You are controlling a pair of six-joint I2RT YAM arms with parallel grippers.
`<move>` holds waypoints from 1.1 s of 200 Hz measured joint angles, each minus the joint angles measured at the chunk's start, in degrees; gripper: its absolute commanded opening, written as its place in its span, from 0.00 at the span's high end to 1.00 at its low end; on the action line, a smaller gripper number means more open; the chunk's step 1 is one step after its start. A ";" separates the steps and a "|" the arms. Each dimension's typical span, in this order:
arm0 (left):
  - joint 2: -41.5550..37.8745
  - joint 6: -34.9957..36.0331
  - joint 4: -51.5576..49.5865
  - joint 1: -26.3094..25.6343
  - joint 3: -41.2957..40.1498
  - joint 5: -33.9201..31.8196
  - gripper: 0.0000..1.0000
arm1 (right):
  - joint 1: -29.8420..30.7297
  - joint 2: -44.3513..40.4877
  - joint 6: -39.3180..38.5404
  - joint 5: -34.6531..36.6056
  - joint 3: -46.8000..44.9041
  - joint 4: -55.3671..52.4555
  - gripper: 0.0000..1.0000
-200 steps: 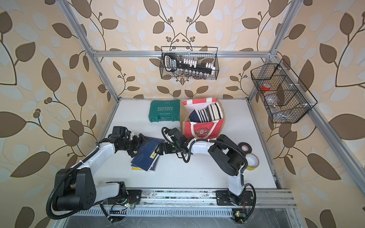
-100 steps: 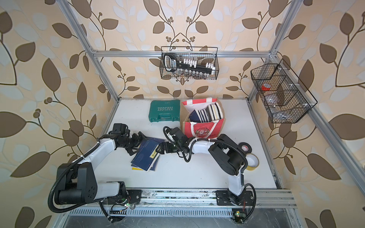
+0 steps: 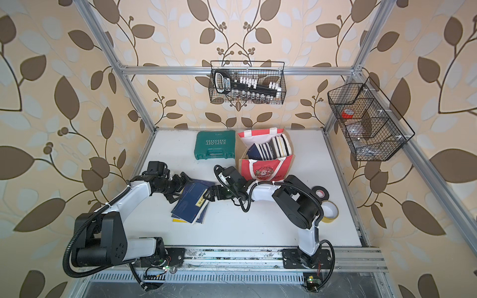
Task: Put the books into the canvas bag
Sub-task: Pick up the book from the book.
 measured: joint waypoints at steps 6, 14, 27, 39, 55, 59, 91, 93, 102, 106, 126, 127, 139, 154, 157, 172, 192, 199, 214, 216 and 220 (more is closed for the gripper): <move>-0.02 0.00 -0.02 0.00 0.00 0.02 0.01 | 0.00 0.00 0.02 -0.02 0.00 0.20 0.01; -0.04 0.02 -0.02 0.00 0.00 0.00 0.01 | 0.00 0.00 0.04 -0.22 0.00 0.39 0.01; -0.09 0.04 -0.09 0.00 0.00 -0.04 0.01 | 0.00 0.00 0.17 -0.48 0.00 0.72 0.01; -0.11 0.04 -0.07 0.00 0.00 -0.04 0.01 | 0.00 0.00 0.22 -0.79 0.00 1.09 0.01; -0.22 0.15 -0.09 0.00 0.00 0.15 0.01 | 0.00 0.00 0.35 -1.29 -0.09 1.86 0.01; -0.24 0.20 -0.11 0.00 0.00 0.24 0.01 | 0.00 0.00 0.39 -1.36 -0.11 2.03 0.01; -0.24 1.11 -0.35 0.00 -0.02 3.10 0.01 | -0.20 0.26 0.61 -2.40 -0.22 3.72 0.01; -0.24 1.18 -0.37 0.00 -0.04 3.30 0.01 | -0.22 0.33 0.63 -2.47 -0.20 3.80 0.01; -0.24 1.42 -0.31 0.00 -0.24 4.07 0.01 | -0.39 0.76 0.85 -2.86 -0.20 4.20 0.01; -0.26 1.51 -0.24 0.00 -0.44 4.50 0.01 | -0.46 0.98 0.87 -3.02 -0.20 4.35 0.01; -1.09 1.68 -0.04 0.00 -1.84 5.64 0.01 | -0.81 2.38 1.11 -3.43 -0.20 4.55 0.01; -1.16 1.68 -0.04 0.00 -1.88 5.68 0.01 | -0.83 2.45 1.14 -3.45 -0.20 4.55 0.01; -2.12 1.68 -0.09 0.00 -2.64 6.12 0.01 | -0.96 3.23 1.31 -3.45 -0.20 4.55 0.01; -2.67 1.68 -0.17 0.00 -3.06 6.21 0.01 | -1.07 3.87 1.49 -3.89 -0.07 5.25 0.03; -2.67 1.68 -0.20 0.00 -3.08 6.23 0.01 | -1.07 3.87 1.53 -3.87 -0.04 5.31 0.03; -2.67 1.68 -0.17 0.00 -3.08 6.25 0.01 | -1.07 4.31 1.81 -4.26 0.33 5.53 0.05; -2.67 1.68 -0.17 0.00 -3.08 6.32 0.01 | -1.07 5.46 2.05 -4.66 1.68 5.60 0.10; -2.67 1.68 -0.17 0.00 -3.08 6.36 0.01 | -1.07 5.88 2.19 -4.72 2.32 5.60 0.11; -2.67 1.68 -0.15 0.00 -3.08 6.43 0.01 | -1.07 6.75 2.25 -4.70 3.76 5.42 0.16; -2.67 1.68 -0.15 0.00 -3.08 6.43 0.01 | -1.07 6.84 2.27 -4.70 4.00 5.35 0.16; -2.67 1.68 -0.13 0.00 -3.08 6.43 0.01 | -1.07 7.08 2.32 -4.66 4.39 5.31 0.17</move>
